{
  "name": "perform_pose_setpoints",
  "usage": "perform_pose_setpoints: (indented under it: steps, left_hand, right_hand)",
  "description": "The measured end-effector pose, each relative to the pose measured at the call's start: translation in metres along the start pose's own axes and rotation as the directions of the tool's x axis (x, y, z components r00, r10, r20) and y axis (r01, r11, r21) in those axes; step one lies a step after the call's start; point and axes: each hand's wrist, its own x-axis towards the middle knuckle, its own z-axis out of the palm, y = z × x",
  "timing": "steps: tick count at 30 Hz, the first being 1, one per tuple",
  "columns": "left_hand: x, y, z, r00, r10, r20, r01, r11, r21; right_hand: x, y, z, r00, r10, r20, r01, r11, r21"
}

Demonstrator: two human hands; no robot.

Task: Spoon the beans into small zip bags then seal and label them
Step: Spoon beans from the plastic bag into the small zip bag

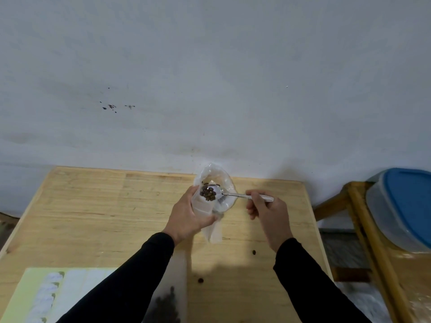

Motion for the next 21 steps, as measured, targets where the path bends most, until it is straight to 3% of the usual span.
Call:
perform_pose_setpoints:
  steps: [3,7,11,14,19,21]
  left_hand:
    - [-0.001,0.003,-0.002,1.0,0.004,0.006,-0.004,1.0,-0.004]
    - [-0.003,0.002,-0.006,1.0,0.012,0.01,-0.012,1.0,-0.02]
    - [-0.005,0.0,-0.01,0.999,0.05,-0.017,-0.05,0.999,0.0]
    - [-0.004,-0.003,-0.012,0.998,0.067,-0.015,-0.066,0.998,0.014]
    - [-0.004,-0.01,-0.01,0.995,0.089,-0.039,-0.087,0.995,0.045]
    - [-0.003,-0.011,-0.009,0.994,0.096,-0.048,-0.093,0.994,0.055]
  right_hand:
    - [-0.001,-0.005,0.004,0.995,-0.097,0.028,0.099,0.992,-0.082]
    - [0.003,-0.001,0.004,0.986,-0.115,-0.123,0.115,0.993,-0.008]
    - [0.006,0.026,0.013,0.968,-0.1,-0.232,0.062,0.984,-0.168]
    - [0.006,0.046,0.022,0.966,-0.106,-0.235,0.039,0.961,-0.272]
    - [0.005,0.051,0.039,0.957,-0.176,-0.232,0.085,0.931,-0.356]
    - [0.005,0.053,0.042,0.961,-0.142,-0.238,0.055,0.939,-0.338]
